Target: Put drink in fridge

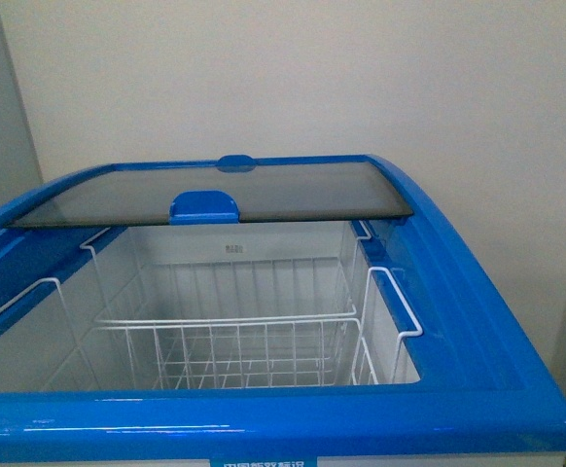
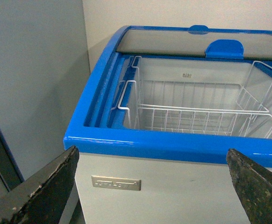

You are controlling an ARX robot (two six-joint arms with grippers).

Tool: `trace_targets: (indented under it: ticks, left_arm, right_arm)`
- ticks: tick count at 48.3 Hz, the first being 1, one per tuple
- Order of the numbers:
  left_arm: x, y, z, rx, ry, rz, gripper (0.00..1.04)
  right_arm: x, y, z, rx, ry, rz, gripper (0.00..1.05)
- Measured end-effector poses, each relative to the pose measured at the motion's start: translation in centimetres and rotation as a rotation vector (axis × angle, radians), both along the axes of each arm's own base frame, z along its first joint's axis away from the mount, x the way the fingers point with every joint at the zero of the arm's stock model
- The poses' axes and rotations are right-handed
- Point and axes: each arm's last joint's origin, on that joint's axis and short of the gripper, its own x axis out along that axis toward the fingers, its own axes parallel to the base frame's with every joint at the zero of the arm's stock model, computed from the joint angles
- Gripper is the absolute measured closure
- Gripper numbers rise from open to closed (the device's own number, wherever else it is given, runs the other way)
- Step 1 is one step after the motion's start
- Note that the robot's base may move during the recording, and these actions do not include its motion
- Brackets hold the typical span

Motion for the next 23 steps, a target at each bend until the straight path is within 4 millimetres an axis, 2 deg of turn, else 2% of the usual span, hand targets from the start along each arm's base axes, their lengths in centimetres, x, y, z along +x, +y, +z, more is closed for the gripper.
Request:
trace_targets:
  ticks: [23]
  left_arm:
    - [0.00,0.00,0.00,0.000,0.000,0.000,0.08]
  right_arm:
    - [0.00,0.00,0.00,0.000,0.000,0.000,0.07]
